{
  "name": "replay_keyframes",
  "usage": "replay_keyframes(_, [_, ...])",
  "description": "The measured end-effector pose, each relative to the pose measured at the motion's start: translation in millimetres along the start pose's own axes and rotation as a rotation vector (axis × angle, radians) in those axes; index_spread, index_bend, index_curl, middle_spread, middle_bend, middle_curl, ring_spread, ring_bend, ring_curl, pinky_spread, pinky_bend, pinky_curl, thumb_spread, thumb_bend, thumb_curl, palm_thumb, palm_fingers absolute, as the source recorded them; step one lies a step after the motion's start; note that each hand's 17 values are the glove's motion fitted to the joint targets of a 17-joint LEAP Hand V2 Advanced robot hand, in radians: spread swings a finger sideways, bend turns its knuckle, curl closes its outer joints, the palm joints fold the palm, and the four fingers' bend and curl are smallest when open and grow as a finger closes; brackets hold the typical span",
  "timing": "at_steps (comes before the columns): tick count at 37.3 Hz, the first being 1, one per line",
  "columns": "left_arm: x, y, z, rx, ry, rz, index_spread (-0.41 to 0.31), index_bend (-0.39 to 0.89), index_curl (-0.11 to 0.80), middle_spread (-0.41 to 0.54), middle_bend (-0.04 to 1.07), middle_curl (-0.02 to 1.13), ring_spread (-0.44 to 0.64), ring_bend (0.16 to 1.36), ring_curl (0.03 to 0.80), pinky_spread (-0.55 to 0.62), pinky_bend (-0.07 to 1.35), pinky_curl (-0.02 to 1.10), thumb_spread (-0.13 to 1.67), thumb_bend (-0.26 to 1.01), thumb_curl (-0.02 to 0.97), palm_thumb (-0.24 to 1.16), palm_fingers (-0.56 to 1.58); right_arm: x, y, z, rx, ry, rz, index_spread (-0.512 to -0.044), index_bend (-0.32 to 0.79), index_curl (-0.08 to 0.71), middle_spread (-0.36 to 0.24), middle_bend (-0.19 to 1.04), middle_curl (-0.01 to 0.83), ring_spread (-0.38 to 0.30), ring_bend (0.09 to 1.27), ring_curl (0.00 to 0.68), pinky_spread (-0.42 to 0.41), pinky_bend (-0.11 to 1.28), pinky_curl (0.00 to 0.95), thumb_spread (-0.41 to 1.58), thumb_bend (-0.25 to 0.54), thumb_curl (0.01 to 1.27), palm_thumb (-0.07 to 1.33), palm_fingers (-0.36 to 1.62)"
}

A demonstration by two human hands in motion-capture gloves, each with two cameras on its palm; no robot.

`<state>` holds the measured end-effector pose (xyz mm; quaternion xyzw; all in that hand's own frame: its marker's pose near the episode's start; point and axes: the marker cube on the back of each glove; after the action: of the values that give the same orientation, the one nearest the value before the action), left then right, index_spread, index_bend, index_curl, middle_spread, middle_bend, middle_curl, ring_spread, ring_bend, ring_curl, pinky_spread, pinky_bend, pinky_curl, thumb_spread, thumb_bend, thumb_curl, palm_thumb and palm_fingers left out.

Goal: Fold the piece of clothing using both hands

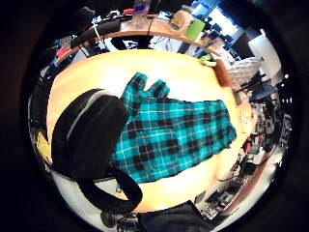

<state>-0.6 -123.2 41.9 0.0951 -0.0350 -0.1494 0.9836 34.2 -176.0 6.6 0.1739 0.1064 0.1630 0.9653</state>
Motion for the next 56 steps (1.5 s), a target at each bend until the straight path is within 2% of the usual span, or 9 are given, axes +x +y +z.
replay_keyframes(9, [20, 29, 2, 0.081, 0.103, 0.052, -0.110, 0.17, 0.340, 0.037, 0.07, 0.30, -0.06, 0.58, 0.442, -0.01, 0.50, 0.43, 1.18, -0.04, 0.331, 0.12, 0.31, 17, 31, 21, -0.230, -0.166, 0.056, -0.298, 0.00, 0.189, -0.132, 0.28, 0.481, -0.167, 0.63, 0.470, -0.213, 0.67, 0.432, 1.10, -0.066, 0.44, 0.75, 0.84])
replay_keyframes(20, [38, 74, 109, -0.525, 0.223, 0.016, -0.085, 0.11, 0.316, 0.147, 0.10, 0.23, 0.13, 0.62, 0.413, 0.19, 0.60, 0.42, 1.10, -0.04, 0.289, 0.04, 0.12, 1, 135, 61, -0.655, -0.175, 0.123, -0.309, 0.04, 0.133, -0.062, 0.20, 0.442, -0.057, 0.54, 0.417, 0.030, 0.68, 0.406, 1.13, -0.064, 0.34, 0.53, 0.47])
replay_keyframes(26, [42, 76, 149, -0.603, 0.221, 0.024, -0.078, 0.12, 0.295, 0.184, 0.14, 0.22, 0.22, 0.66, 0.400, 0.30, 0.63, 0.41, 1.06, -0.04, 0.277, 0.01, 0.07, -8, 165, 93, -0.882, -0.099, 0.162, -0.295, 0.03, 0.112, 0.007, 0.18, 0.423, 0.032, 0.51, 0.403, 0.131, 0.73, 0.410, 1.12, -0.044, 0.31, 0.46, 0.29])
replay_keyframes(30, [43, 82, 156, -0.665, 0.193, 0.000, -0.076, 0.14, 0.294, 0.196, 0.17, 0.23, 0.27, 0.64, 0.385, 0.35, 0.61, 0.40, 1.05, -0.03, 0.273, 0.00, 0.02, -15, 163, 106, -0.834, -0.109, 0.156, -0.282, 0.03, 0.094, 0.028, 0.21, 0.416, 0.057, 0.54, 0.389, 0.162, 0.75, 0.398, 1.13, -0.031, 0.30, 0.45, 0.29])
replay_keyframes(36, [44, 77, 159, -0.612, 0.175, -0.011, -0.074, 0.15, 0.295, 0.207, 0.18, 0.24, 0.34, 0.62, 0.364, 0.40, 0.59, 0.37, 1.04, -0.03, 0.269, 0.00, 0.00, -23, 154, 110, -0.706, -0.127, 0.134, -0.242, 0.03, 0.069, 0.006, 0.32, 0.437, 0.014, 0.63, 0.384, 0.059, 0.73, 0.369, 1.14, 0.018, 0.31, 0.55, 0.51])
replay_keyframes(38, [43, 77, 159, -0.610, 0.171, -0.014, -0.073, 0.15, 0.295, 0.209, 0.18, 0.24, 0.35, 0.62, 0.357, 0.42, 0.58, 0.37, 1.03, -0.02, 0.267, 0.00, 0.00, -24, 153, 108, -0.680, -0.119, 0.144, -0.219, 0.14, 0.103, -0.004, 0.29, 0.428, -0.026, 0.64, 0.386, -0.009, 0.72, 0.365, 1.14, 0.033, 0.32, 0.60, 0.68])
replay_keyframes(42, [44, 76, 155, -0.610, 0.151, -0.028, -0.073, 0.15, 0.294, 0.215, 0.18, 0.25, 0.37, 0.62, 0.346, 0.43, 0.58, 0.36, 1.03, -0.02, 0.265, 0.00, 0.01, -25, 149, 105, -0.606, -0.127, 0.150, -0.200, 0.14, 0.137, -0.023, 0.26, 0.428, -0.074, 0.65, 0.395, -0.109, 0.73, 0.363, 1.13, 0.046, 0.33, 0.67, 0.87])
replay_keyframes(50, [48, 79, 148, -0.635, 0.128, -0.004, -0.069, 0.14, 0.290, 0.239, 0.17, 0.25, 0.38, 0.64, 0.338, 0.43, 0.59, 0.36, 1.03, -0.02, 0.262, 0.01, 0.04, -28, 140, 106, -0.517, -0.135, 0.103, -0.215, 0.21, 0.241, -0.091, 0.29, 0.457, -0.155, 0.67, 0.434, -0.254, 0.68, 0.382, 1.05, 0.126, 0.37, 0.93, 1.29])
replay_keyframes(56, [45, 79, 143, -0.642, 0.137, 0.001, -0.063, 0.14, 0.288, 0.249, 0.17, 0.25, 0.38, 0.65, 0.333, 0.42, 0.61, 0.36, 1.03, -0.02, 0.263, 0.02, 0.07, -30, 144, 93, -0.624, -0.223, 0.023, -0.219, 0.19, 0.293, -0.121, 0.31, 0.473, -0.182, 0.69, 0.450, -0.287, 0.67, 0.394, 0.99, 0.124, 0.39, 1.01, 1.33])
